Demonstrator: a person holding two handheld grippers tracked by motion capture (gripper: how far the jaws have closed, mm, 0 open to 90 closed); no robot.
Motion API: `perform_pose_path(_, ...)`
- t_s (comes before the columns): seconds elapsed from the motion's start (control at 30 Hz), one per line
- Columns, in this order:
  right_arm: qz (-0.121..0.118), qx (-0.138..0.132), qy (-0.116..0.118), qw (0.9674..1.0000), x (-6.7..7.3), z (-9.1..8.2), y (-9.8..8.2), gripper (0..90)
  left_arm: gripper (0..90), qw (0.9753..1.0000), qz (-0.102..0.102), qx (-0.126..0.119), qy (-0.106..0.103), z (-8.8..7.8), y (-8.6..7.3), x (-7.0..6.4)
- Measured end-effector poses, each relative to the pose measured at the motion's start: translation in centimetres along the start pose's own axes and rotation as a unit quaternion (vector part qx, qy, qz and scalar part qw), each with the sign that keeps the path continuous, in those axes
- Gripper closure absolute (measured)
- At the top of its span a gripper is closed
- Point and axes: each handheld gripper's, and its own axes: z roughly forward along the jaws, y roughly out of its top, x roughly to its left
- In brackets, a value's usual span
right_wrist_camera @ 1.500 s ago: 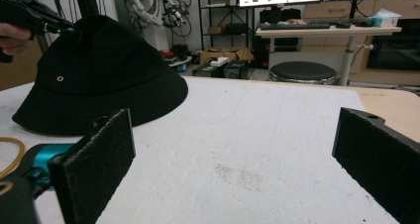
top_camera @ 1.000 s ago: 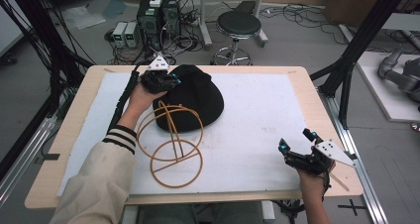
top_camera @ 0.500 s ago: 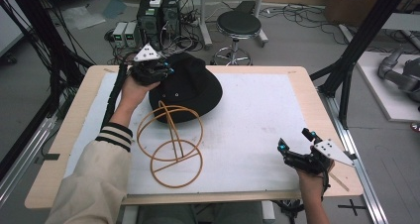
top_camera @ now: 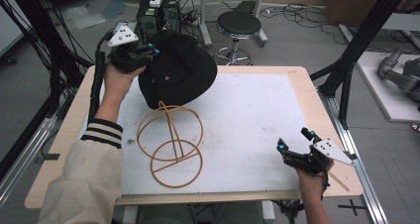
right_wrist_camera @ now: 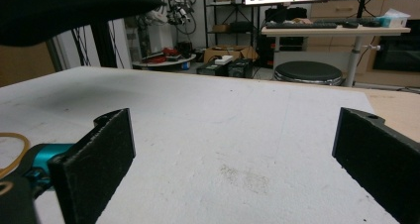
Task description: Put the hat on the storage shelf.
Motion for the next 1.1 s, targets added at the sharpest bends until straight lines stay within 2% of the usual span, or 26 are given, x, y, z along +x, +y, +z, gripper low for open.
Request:
perform_pose_path(0.13, 0.003, -0.001, -0.003, 1.0, 0.0, 0.0, 0.0, 2.4, 87.5, 0.9993, -0.008, -0.035, 0.012, -2.2, 1.7, 0.3)
perform_pose_path(0.17, 0.001, -0.002, -0.003, 1.0, -0.1, 0.0, 0.0, 2.4, 87.4, 0.9993, -0.008, -0.035, 0.012, -2.2, 1.7, 0.3)
perform_pose_path(0.23, 0.0, -0.003, -0.001, 1.0, -0.1, 0.0, 0.1, 2.4, 87.5, 0.9979, -0.013, -0.06, 0.018, -3.7, 2.7, 0.5)
perform_pose_path(0.27, 0.001, -0.004, -0.001, 1.0, -0.1, 0.0, 0.1, 2.4, 87.5, 0.9979, -0.013, -0.06, 0.018, -3.7, 2.7, 0.5)
perform_pose_path(0.33, 0.001, -0.005, -0.001, 1.0, -0.1, 0.0, 0.1, 2.4, 87.5, 0.9967, -0.015, -0.077, 0.022, -4.7, 3.3, 0.6)
perform_pose_path(0.37, 0.002, -0.005, -0.001, 1.0, -0.1, 0.0, 0.1, 2.4, 87.4, 0.9953, -0.019, -0.092, 0.025, -5.7, 3.8, 0.6)
perform_pose_path(0.4, 0.001, -0.005, -0.001, 1.0, -0.1, 0.0, 0.1, 2.4, 87.5, 0.9953, -0.019, -0.092, 0.025, -5.7, 3.8, 0.6)
perform_pose_path(0.43, 0.0, -0.005, -0.001, 1.0, -0.1, 0.0, 0.1, 2.4, 87.5, 0.9939, -0.023, -0.104, 0.027, -6.7, 4.2, 0.7)
perform_pose_path(0.57, 0.002, -0.004, 0.0, 1.0, 0.0, 0.1, 0.2, 2.4, 87.5, 0.9916, -0.023, -0.123, 0.03, -8.5, 5.1, 0.7)
perform_pose_path(0.6, 0.0, -0.004, 0.001, 1.0, -0.1, 0.1, 0.2, 2.4, 87.5, 0.9916, -0.023, -0.123, 0.03, -8.5, 5.1, 0.7)
perform_pose_path(0.63, 0.0, -0.003, -0.001, 1.0, -0.1, 0.1, 0.1, 2.4, 87.5, 0.9904, -0.026, -0.132, 0.032, -9.4, 5.7, 0.7)
perform_pose_path(0.67, 0.001, -0.003, -0.001, 1.0, -0.1, 0.1, 0.2, 2.4, 87.5, 0.9894, -0.03, -0.139, 0.032, -9.8, 6.0, 0.7)
perform_pose_path(0.73, 0.001, -0.004, -0.002, 1.0, -0.1, 0.2, 0.2, 2.4, 87.5, 0.9893, -0.027, -0.14, 0.031, -10.3, 6.3, 0.6)
perform_pose_path(0.77, -0.001, -0.005, -0.002, 1.0, -0.1, 0.2, 0.2, 2.4, 87.5, 0.9882, -0.029, -0.148, 0.026, -11.3, 6.7, 0.5)
perform_pose_path(0.8, -0.001, -0.005, -0.002, 1.0, -0.1, 0.2, 0.2, 2.4, 87.5, 0.9882, -0.029, -0.148, 0.026, -11.3, 6.7, 0.5)
perform_pose_path(0.83, -0.001, -0.005, -0.002, 1.0, -0.1, 0.2, 0.2, 2.4, 87.5, 0.9866, -0.032, -0.159, 0.019, -12.3, 7.1, 0.2)
perform_pose_path(0.87, -0.001, -0.004, -0.001, 1.0, -0.1, 0.2, 0.2, 2.4, 87.4, 0.986, -0.031, -0.163, 0.017, -12.8, 7.2, 0.0)
perform_pose_path(0.9, -0.001, -0.004, -0.002, 1.0, -0.2, 0.2, 0.2, 2.4, 87.5, 0.986, -0.031, -0.163, 0.017, -12.8, 7.2, 0.0)
perform_pose_path(0.93, -0.001, -0.004, -0.002, 1.0, -0.2, 0.2, 0.2, 2.4, 87.5, 0.9853, -0.032, -0.167, 0.013, -13.4, 7.4, -0.3)
perform_pose_path(0.97, -0.002, -0.005, -0.002, 1.0, -0.1, 0.3, 0.2, 2.4, 87.5, 0.9835, -0.032, -0.178, 0.005, -14.3, 7.6, -0.9)
perform_pose_path(1.1, 0.0, -0.006, -0.001, 1.0, -0.1, 0.3, 0.3, 2.4, 87.4, 0.9818, -0.021, -0.188, -0.007, -16.1, 7.6, -2.3)
